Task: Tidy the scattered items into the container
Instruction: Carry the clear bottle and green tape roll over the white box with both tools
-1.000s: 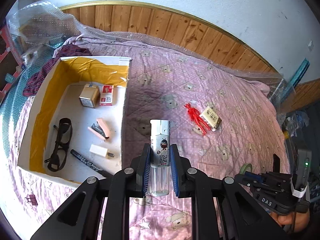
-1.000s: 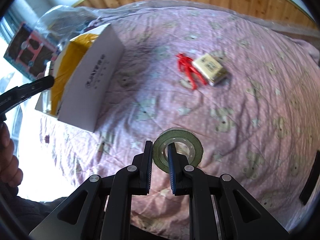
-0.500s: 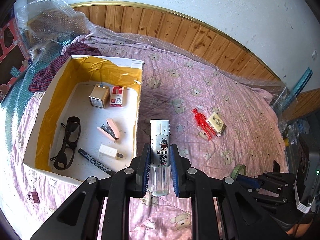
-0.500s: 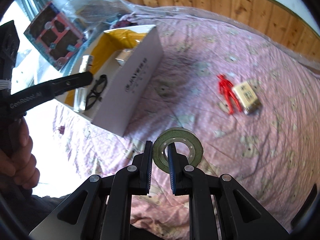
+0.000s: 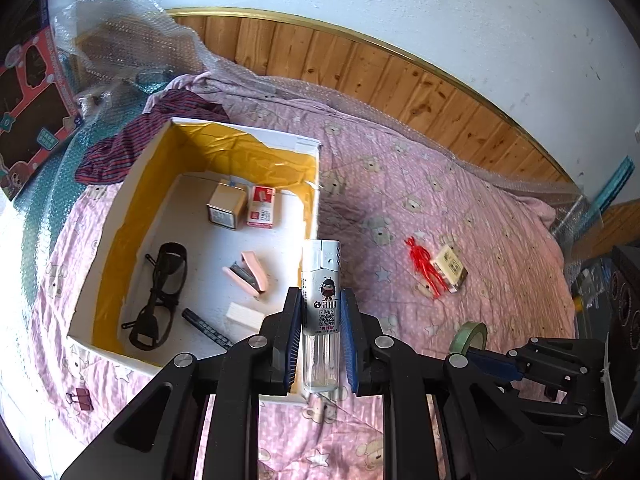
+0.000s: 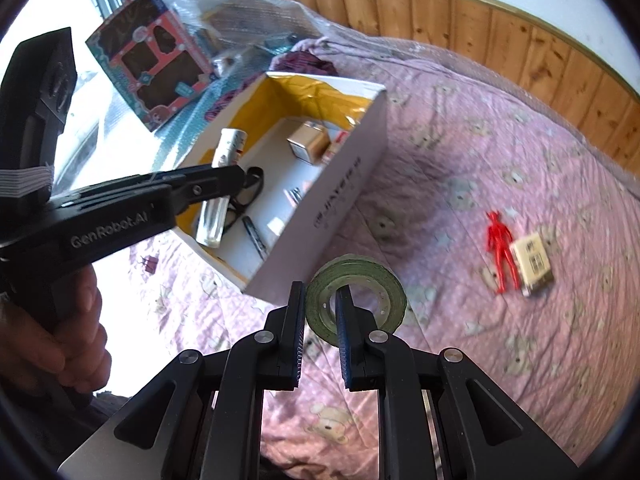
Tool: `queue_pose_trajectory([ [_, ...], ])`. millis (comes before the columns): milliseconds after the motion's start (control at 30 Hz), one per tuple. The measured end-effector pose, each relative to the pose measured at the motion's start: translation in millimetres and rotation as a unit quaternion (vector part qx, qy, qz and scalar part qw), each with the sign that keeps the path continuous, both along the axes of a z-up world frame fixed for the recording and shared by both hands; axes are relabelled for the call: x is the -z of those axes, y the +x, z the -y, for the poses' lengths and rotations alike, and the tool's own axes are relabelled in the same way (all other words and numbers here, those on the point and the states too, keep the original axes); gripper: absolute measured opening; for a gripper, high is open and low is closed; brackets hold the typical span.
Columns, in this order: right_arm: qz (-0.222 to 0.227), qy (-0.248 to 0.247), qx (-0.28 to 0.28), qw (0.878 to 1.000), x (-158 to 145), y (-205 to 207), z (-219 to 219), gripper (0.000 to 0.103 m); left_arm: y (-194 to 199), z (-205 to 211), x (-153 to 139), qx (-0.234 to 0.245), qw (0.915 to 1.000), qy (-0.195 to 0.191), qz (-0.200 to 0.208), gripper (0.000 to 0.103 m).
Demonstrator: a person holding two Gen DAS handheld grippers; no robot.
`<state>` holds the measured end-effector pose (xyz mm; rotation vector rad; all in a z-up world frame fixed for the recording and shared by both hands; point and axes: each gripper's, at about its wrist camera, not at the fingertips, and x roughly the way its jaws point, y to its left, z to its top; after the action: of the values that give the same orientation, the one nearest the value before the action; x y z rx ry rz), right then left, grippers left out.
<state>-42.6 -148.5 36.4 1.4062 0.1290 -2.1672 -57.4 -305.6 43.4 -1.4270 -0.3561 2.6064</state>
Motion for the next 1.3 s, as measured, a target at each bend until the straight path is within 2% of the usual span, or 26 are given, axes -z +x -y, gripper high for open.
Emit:
queue_pose_trajectory([
  [767,-0.026,-0.001,-0.058,0.998,-25,-44,55,0.015,-30,48,7,-0.059,0.9979,0.025,0.008,0.02],
  [1300,-0.02,-0.007,-0.09,0.996,-23,-72,90,0.015,-57,86,21,-0.102,0.9929,0.05,0.034,0.02],
])
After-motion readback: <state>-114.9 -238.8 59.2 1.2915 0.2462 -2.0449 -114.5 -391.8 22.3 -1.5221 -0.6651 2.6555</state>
